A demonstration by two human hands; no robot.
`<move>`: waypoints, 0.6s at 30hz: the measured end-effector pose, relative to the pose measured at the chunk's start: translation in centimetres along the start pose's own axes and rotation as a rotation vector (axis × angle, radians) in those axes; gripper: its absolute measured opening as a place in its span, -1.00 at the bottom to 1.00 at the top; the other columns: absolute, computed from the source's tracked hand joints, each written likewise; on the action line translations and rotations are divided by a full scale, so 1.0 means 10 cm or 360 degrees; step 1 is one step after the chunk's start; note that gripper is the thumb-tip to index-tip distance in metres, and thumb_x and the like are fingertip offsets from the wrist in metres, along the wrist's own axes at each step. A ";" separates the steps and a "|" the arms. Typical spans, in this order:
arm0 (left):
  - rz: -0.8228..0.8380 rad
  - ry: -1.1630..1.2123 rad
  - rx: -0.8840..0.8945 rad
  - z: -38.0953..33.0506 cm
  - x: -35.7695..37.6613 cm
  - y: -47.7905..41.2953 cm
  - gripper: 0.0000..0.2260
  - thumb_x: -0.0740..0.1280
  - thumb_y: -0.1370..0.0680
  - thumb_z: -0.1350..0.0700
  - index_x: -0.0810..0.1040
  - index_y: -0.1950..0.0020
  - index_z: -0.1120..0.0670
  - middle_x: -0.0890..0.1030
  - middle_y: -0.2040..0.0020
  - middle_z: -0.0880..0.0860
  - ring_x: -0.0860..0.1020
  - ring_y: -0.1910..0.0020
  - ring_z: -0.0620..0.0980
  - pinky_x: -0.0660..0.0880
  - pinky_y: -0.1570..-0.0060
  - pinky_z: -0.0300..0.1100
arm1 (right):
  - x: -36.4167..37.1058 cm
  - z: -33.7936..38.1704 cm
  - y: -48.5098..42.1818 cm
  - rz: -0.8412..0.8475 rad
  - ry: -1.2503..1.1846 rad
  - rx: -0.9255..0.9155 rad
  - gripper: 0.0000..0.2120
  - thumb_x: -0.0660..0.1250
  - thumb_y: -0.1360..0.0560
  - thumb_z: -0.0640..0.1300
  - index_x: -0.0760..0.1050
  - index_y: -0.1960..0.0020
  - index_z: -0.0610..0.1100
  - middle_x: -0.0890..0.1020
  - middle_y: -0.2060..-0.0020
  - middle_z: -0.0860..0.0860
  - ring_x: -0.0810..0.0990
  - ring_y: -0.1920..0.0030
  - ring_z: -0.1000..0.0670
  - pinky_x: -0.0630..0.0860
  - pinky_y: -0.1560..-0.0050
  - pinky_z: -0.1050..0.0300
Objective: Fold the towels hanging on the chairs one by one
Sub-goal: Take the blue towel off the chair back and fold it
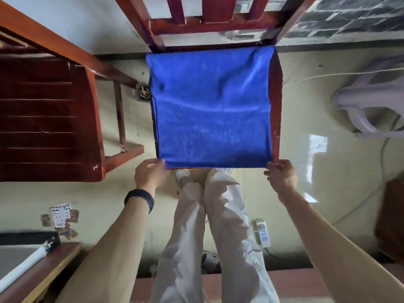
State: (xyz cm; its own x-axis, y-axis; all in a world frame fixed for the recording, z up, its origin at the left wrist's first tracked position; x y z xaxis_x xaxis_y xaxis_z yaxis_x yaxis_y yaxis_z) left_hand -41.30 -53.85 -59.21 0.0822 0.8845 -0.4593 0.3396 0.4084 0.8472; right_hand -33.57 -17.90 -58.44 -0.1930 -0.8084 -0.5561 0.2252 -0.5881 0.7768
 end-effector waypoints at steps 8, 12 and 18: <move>-0.0001 -0.0030 0.0076 -0.15 0.09 0.10 -0.85 0.43 -0.55 0.00 0.60 -0.02 0.05 0.68 -0.01 0.07 0.63 0.23 -0.09 0.62 0.00 -0.03 | 0.04 0.21 -0.04 0.0074 0.0145 -0.0012 -0.94 0.40 -0.48 -0.06 0.54 0.09 -0.02 0.66 0.30 0.00 0.65 0.23 -0.10 0.65 0.04 -0.08; 0.0283 0.0814 0.0020 -0.56 -0.06 0.25 -0.96 0.38 -0.59 0.05 0.59 -0.03 -0.04 0.59 0.12 -0.05 0.57 0.22 -0.12 0.57 0.03 -0.23 | -0.06 0.62 0.12 0.0122 -0.0631 -0.0127 -0.96 0.40 -0.54 -0.18 0.55 0.04 -0.10 0.54 0.30 -0.03 0.58 0.34 0.01 0.59 0.24 0.12; 0.0123 0.0469 -0.0074 -0.44 -0.04 0.16 -0.82 0.43 -0.56 0.03 0.59 -0.13 0.05 0.56 0.16 -0.04 0.51 0.26 -0.13 0.52 0.15 -0.25 | 0.02 0.36 0.03 0.0017 -0.0067 -0.0019 -0.92 0.42 -0.44 -0.07 0.54 0.19 0.03 0.62 0.43 0.09 0.64 0.28 -0.10 0.64 -0.02 -0.25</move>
State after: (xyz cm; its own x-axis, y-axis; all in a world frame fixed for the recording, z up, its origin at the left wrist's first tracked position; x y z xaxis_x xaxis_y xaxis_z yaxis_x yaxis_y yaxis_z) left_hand -44.91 -52.52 -56.51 -0.1714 0.9378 -0.3019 0.2994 0.3415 0.8909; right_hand -36.98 -18.17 -57.29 -0.2304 -0.8132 -0.5345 0.2386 -0.5797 0.7791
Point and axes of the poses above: each hand's wrist, its own y-axis away from the middle knuckle, its own x-axis out of the palm, z = x × y, the point moved 1 cm from there along -y, towards the middle knuckle
